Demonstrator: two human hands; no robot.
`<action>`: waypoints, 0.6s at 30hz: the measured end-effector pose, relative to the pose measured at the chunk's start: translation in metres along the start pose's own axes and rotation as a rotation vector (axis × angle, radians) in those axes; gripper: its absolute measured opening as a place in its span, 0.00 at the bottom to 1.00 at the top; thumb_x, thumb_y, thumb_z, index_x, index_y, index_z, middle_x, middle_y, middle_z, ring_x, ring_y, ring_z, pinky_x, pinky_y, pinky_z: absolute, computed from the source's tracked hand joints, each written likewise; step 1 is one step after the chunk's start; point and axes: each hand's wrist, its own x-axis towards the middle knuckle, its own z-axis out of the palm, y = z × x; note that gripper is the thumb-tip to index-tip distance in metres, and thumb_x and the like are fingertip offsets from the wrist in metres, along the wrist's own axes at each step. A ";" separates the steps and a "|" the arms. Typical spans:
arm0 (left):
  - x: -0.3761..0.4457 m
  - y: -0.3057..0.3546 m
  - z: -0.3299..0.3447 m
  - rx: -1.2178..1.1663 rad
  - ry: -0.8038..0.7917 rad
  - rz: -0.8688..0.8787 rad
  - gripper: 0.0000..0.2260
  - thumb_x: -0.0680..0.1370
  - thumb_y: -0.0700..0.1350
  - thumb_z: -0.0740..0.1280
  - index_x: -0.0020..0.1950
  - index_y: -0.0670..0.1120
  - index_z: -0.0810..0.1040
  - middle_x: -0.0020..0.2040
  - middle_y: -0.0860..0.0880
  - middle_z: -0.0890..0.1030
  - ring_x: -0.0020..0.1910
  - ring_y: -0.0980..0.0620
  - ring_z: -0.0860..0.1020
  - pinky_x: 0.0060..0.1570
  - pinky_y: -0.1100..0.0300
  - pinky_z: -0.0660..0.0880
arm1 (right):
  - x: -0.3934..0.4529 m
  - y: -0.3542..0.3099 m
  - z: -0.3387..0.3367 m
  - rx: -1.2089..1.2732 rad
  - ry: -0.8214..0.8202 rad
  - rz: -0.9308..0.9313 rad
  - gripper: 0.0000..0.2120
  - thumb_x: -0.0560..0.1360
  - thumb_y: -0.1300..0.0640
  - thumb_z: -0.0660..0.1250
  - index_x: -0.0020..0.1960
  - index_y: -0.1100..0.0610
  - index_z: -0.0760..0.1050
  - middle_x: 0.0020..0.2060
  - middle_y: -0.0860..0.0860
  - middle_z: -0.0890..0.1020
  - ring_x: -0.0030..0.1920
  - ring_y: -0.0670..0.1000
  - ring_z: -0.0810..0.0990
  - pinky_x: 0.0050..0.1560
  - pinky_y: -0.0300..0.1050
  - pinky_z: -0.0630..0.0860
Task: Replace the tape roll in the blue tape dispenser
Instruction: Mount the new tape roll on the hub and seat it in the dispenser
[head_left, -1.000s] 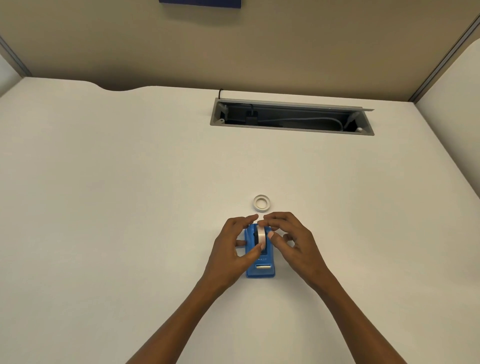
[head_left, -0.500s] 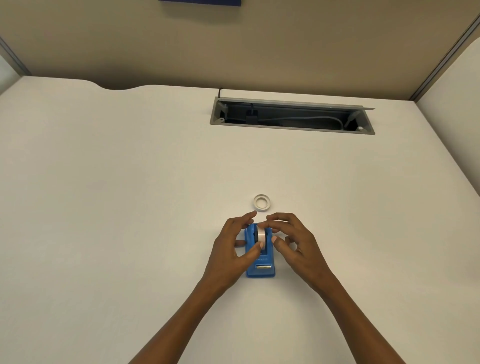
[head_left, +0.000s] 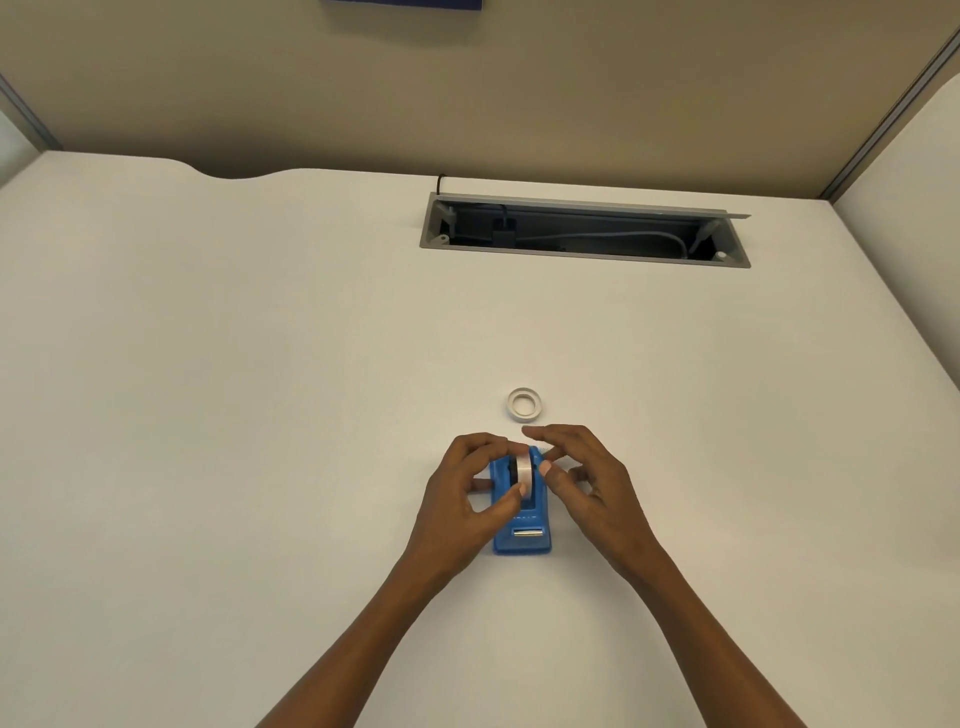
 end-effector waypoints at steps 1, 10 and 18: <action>0.000 0.000 0.000 -0.002 0.000 0.000 0.15 0.70 0.48 0.69 0.54 0.61 0.72 0.55 0.61 0.72 0.56 0.56 0.75 0.50 0.68 0.76 | -0.001 -0.001 -0.001 0.004 0.024 -0.022 0.14 0.74 0.59 0.64 0.56 0.44 0.75 0.55 0.45 0.78 0.52 0.42 0.77 0.43 0.33 0.74; 0.001 0.003 0.000 0.028 -0.013 0.000 0.17 0.69 0.51 0.67 0.56 0.63 0.71 0.55 0.62 0.71 0.56 0.57 0.74 0.50 0.70 0.76 | -0.005 0.000 -0.003 -0.033 0.020 -0.042 0.13 0.70 0.60 0.64 0.50 0.49 0.81 0.56 0.48 0.77 0.57 0.41 0.74 0.47 0.30 0.74; 0.001 0.005 0.001 0.006 -0.002 -0.007 0.18 0.69 0.51 0.67 0.58 0.57 0.72 0.54 0.59 0.71 0.56 0.55 0.75 0.50 0.67 0.76 | -0.005 0.000 -0.002 -0.040 -0.029 -0.027 0.15 0.69 0.58 0.65 0.54 0.48 0.78 0.56 0.48 0.76 0.57 0.44 0.75 0.41 0.30 0.72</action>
